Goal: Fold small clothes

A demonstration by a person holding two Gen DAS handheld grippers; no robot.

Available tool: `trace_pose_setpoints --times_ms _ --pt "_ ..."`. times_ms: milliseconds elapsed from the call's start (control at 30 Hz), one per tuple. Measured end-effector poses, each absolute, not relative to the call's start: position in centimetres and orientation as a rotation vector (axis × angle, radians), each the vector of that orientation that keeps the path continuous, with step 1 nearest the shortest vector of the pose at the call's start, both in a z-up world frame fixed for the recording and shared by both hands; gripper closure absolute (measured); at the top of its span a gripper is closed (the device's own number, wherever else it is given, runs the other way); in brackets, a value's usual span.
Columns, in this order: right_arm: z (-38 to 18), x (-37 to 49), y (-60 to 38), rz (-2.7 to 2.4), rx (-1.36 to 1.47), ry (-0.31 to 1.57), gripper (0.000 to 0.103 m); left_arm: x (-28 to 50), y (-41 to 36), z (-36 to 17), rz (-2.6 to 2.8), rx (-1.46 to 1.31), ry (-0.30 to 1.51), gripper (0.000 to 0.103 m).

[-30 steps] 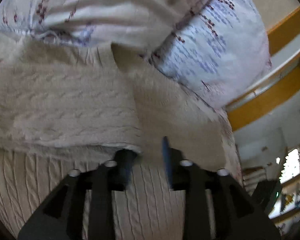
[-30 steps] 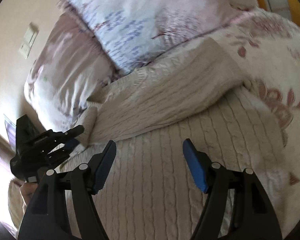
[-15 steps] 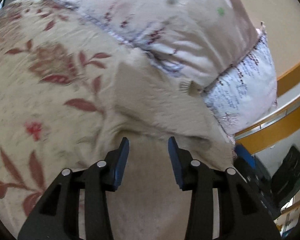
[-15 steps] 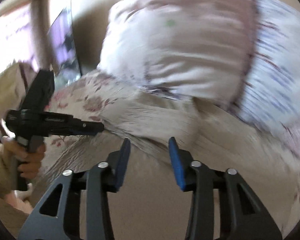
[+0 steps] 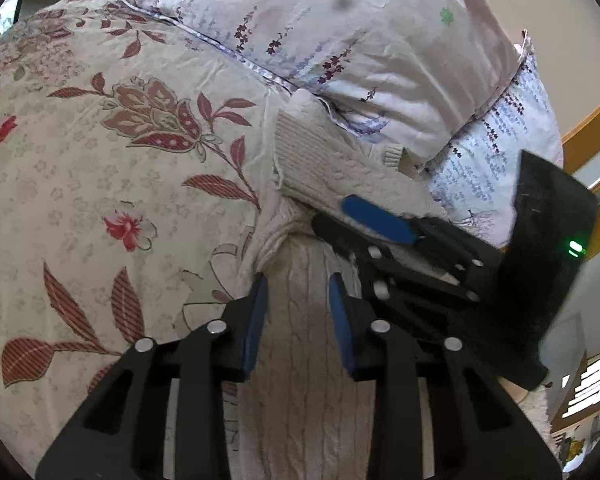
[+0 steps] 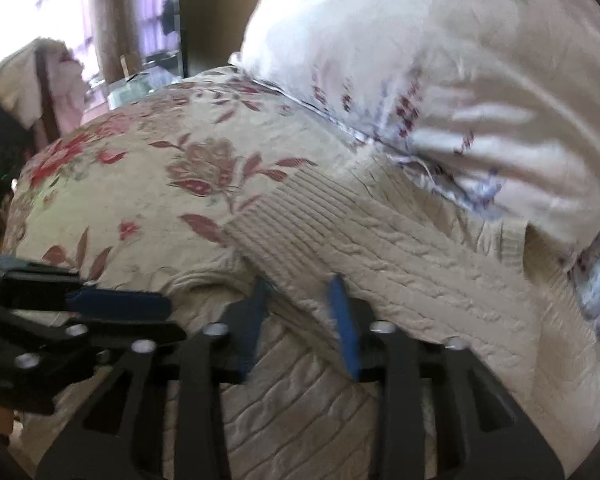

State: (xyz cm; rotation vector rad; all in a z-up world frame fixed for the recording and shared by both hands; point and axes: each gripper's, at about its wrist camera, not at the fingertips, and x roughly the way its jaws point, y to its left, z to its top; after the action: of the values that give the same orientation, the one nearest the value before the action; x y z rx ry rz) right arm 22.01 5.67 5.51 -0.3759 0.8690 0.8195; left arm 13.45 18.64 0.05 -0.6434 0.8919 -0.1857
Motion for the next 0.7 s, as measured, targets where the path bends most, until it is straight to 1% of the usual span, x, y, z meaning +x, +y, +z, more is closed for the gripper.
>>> trace_pose_setpoints --times_ms 33,133,267,433,500,633,700 --pt "5.6 22.4 5.0 0.817 -0.321 0.874 0.098 13.4 18.7 0.0 -0.189 -0.650 0.891 0.071" --pt "6.4 23.3 2.7 0.790 -0.182 0.876 0.098 13.4 18.8 -0.1 -0.193 -0.656 0.890 0.071" --pt "9.3 23.9 -2.6 0.689 0.005 0.790 0.098 13.3 18.8 -0.1 -0.194 -0.656 0.888 0.071" --pt "12.2 22.7 -15.0 0.463 0.347 0.668 0.098 13.2 18.8 0.0 -0.200 -0.660 0.888 0.070" --pt "11.6 21.3 -20.1 0.358 0.462 0.664 0.098 13.3 18.7 0.0 -0.204 -0.659 0.888 0.069" --pt "7.0 19.5 -28.7 0.164 0.643 0.834 0.092 13.3 18.7 0.1 -0.218 -0.660 0.887 0.065" --pt "5.6 19.1 -32.2 0.090 0.740 0.875 0.083 13.4 18.5 0.2 -0.224 -0.657 0.891 0.061"
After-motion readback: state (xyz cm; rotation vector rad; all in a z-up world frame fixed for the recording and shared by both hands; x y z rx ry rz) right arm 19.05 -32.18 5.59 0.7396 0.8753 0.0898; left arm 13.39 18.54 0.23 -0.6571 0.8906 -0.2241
